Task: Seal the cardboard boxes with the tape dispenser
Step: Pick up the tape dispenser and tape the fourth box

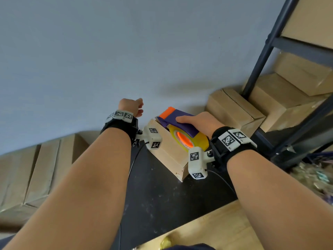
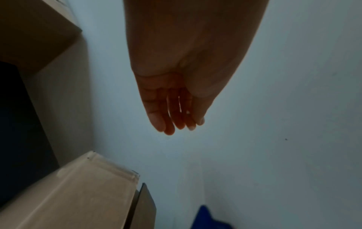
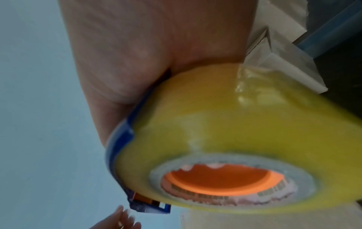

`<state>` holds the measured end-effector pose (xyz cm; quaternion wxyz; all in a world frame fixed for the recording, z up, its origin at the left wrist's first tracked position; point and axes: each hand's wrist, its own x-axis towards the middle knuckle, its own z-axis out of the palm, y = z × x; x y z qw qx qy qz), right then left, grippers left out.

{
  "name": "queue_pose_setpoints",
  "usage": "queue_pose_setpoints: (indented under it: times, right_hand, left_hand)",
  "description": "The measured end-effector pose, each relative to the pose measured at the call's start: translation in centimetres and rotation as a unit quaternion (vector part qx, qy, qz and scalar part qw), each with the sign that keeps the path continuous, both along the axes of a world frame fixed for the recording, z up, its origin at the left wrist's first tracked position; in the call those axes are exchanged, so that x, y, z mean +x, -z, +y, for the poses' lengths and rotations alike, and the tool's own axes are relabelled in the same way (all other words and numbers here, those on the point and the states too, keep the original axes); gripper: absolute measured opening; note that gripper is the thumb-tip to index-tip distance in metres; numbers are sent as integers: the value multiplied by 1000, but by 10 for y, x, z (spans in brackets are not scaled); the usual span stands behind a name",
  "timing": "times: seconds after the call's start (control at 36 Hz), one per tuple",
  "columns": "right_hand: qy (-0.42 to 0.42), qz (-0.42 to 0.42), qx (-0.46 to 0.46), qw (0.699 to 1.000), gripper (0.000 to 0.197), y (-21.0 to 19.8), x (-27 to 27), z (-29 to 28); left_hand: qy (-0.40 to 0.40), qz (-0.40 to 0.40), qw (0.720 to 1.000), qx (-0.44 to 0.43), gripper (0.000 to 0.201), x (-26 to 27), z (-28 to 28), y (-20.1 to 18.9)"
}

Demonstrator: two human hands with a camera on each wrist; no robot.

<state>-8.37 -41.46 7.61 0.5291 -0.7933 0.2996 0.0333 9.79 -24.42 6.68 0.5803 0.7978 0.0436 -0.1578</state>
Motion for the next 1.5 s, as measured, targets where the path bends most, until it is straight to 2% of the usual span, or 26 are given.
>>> queue_pose_setpoints:
  times: [0.08, 0.22, 0.39, 0.53, 0.69, 0.78, 0.83, 0.94, 1.03, 1.06, 1.14, 1.17, 1.36, 1.44, 1.5]
  right_hand:
    - [3, 14, -20, 1000, 49, 6, 9, 2]
    - [16, 41, -37, 998, 55, 18, 20, 6]
    - [17, 61, -49, 997, 53, 17, 30, 4]
    - [0, 87, -73, 994, 42, 16, 42, 6]
    - [-14, 102, -94, 990, 37, 14, 54, 10]
    - [-17, 106, -95, 990, 36, 15, 57, 11]
    - [-14, 108, -91, 990, 36, 14, 58, 11]
    - [-8, 113, -79, 990, 37, 14, 57, 9]
    - [-9, 114, -77, 990, 38, 16, 57, 7]
    - [-9, 115, -75, 991, 38, 16, 57, 8]
    - [-11, 117, -68, 991, 39, 17, 57, 8]
    - [-11, 119, -68, 991, 39, 16, 57, 8]
    - [-17, 120, -75, 990, 35, 15, 61, 13]
    - [-22, 120, -77, 990, 34, 12, 63, 17]
    - [-35, 121, -79, 989, 32, 9, 63, 19]
  left_hand:
    - [19, 13, 1000, -12, 21, 4, -3, 10]
    - [56, 38, 997, 36, 21, 17, -11, 29]
    - [63, 21, 995, 75, 27, 29, -18, 57]
    - [68, 34, 993, 90, 28, 36, -22, 76]
    - [50, 63, 995, 58, 26, 44, -27, 88]
    - [75, 55, 994, 58, 14, 47, -25, 94]
    - [90, 55, 993, 59, 23, 48, -24, 97]
    - [118, 39, 981, 148, 31, 48, -25, 107]
    - [163, 24, 958, 236, 33, 39, -25, 106]
    - [165, 16, 957, 240, 33, 35, -25, 102]
    - [228, 9, 920, 318, 29, 32, -29, 103]
    - [236, 5, 916, 323, 29, 33, -28, 106]
    - [225, 5, 920, 321, 29, 28, -24, 109]
    - [202, -31, 933, 295, 20, 27, -23, 107]
    - [154, -94, 946, 270, 23, 27, -20, 107]
